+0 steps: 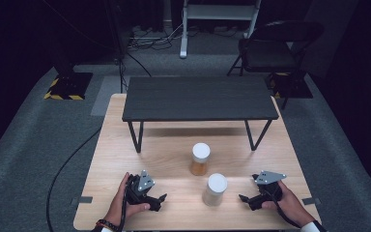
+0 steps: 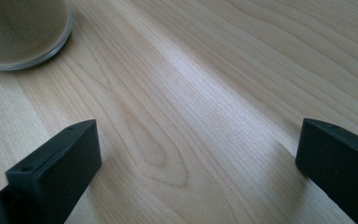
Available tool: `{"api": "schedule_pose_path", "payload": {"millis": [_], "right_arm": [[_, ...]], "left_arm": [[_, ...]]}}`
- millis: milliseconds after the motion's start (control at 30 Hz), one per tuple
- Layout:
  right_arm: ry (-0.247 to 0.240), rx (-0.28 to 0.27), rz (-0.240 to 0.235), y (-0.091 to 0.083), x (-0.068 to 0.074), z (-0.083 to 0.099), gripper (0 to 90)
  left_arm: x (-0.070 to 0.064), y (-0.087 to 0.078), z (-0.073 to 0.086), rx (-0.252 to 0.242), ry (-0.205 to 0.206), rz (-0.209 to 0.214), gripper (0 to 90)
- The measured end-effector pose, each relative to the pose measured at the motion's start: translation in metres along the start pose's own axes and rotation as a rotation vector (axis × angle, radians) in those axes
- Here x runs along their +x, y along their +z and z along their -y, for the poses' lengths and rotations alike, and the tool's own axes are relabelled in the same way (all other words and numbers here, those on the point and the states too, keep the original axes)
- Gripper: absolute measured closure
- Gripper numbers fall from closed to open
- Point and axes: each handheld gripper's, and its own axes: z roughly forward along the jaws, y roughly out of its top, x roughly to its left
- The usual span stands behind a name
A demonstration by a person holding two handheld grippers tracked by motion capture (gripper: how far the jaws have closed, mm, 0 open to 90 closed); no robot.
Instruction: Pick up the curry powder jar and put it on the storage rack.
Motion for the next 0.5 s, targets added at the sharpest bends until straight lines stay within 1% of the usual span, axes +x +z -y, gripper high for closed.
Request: {"api": "schedule_pose_path", "payload": {"millis": [33,100,367,500], "right_arm": [[0.000,0.000,0.000,0.000,0.000,0.000,0.0],[0.000,0.000,0.000,0.000,0.000,0.000,0.0],[0.000,0.000,0.000,0.000,0.000,0.000,0.0],[0.000,0.000,0.000,0.000,0.000,0.000,0.0]], "left_arm": [[0.000,-0.001,-0.001,-0.006,0.008,0.001,2.0],[0.000,-0.001,-0.003,-0.021,0.003,0.005,1.9],[0.002,-0.001,-0.012,-0.041,0.002,0.006,1.8],[0.003,-0.002,-0.015,-0.067,-0.006,0.008,1.8]]}}
